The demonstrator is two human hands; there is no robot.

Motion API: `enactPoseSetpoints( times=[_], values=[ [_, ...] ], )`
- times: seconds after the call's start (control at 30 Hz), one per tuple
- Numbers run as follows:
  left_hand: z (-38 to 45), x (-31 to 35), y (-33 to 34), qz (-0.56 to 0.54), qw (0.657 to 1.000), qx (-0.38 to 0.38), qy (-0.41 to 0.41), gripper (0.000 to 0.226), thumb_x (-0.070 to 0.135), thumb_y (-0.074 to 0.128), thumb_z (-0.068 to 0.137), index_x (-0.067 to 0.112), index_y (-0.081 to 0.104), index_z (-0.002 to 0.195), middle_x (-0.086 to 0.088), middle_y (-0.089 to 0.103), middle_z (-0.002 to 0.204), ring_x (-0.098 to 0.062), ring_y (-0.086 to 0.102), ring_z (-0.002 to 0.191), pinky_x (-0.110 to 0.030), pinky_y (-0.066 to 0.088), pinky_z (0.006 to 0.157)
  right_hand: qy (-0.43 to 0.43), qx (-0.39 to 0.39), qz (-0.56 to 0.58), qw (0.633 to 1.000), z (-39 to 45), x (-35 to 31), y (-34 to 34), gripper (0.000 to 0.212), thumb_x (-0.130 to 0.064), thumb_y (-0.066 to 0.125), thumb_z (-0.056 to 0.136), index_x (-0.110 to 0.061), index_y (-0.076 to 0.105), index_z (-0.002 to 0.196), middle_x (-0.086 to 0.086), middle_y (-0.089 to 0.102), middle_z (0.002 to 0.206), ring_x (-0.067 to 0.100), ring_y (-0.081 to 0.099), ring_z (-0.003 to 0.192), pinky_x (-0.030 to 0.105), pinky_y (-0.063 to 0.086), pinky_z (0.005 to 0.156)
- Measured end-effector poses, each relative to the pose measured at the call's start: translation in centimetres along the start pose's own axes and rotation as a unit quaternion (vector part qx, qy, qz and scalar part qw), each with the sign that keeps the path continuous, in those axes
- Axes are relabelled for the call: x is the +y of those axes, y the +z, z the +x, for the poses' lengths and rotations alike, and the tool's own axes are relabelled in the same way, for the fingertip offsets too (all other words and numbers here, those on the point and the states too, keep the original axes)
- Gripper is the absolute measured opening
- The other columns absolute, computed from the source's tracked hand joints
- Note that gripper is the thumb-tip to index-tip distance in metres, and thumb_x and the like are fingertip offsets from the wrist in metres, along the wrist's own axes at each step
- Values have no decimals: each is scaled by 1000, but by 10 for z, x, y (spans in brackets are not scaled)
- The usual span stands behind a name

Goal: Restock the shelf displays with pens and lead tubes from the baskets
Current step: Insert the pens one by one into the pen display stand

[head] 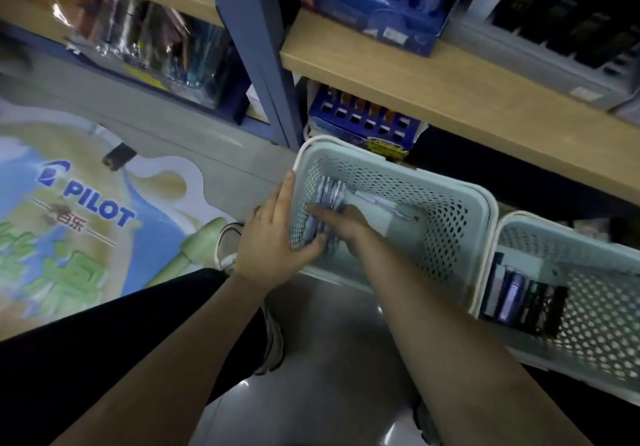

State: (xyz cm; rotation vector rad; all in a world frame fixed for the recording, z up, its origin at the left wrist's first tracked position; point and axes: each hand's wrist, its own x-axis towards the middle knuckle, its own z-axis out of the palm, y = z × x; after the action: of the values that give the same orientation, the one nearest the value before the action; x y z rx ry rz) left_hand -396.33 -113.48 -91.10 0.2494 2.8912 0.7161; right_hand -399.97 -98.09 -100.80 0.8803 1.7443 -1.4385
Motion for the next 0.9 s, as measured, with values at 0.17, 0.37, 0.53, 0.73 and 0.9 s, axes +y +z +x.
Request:
enactPoseSetpoints(
  times=[0.17,0.37,0.53,0.73,0.9],
  values=[
    [1,-1,1,-17,1000,-13,-7,100,60,54,80,8,22,158,-14,53,144,-35,61,112,-43,51,84,42,-4,63,997,4,-4,1,58,-43,91,64,-4,69,100,13,74,100,30,70,91,46,58,92],
    [2,-2,2,-20,1000,-5,-1,98,60,53,83,8,20,159,-13,49,149,-30,57,115,-42,49,88,34,-30,90,995,18,7,-3,72,-45,94,53,-7,71,110,12,76,104,32,71,98,50,55,97],
    [1,-3,4,-21,1000,-1,10,97,59,53,84,9,18,159,-12,48,149,-28,55,114,-40,48,89,31,-77,137,987,8,4,-11,42,-17,80,84,6,67,117,21,73,109,36,71,103,46,57,93],
    [1,-3,1,-23,1000,2,10,97,62,51,84,10,17,159,-13,52,144,-29,58,111,-40,49,88,10,-128,166,978,2,7,-24,32,-7,68,91,5,64,121,21,71,116,34,69,104,39,56,88],
    [-1,4,-6,-5,1000,-27,12,104,60,63,85,9,12,160,-15,43,153,-34,53,124,-47,44,101,-50,-129,141,980,-35,-4,-43,13,-3,67,91,-6,69,103,10,74,96,23,71,86,33,57,79]
  ],
)
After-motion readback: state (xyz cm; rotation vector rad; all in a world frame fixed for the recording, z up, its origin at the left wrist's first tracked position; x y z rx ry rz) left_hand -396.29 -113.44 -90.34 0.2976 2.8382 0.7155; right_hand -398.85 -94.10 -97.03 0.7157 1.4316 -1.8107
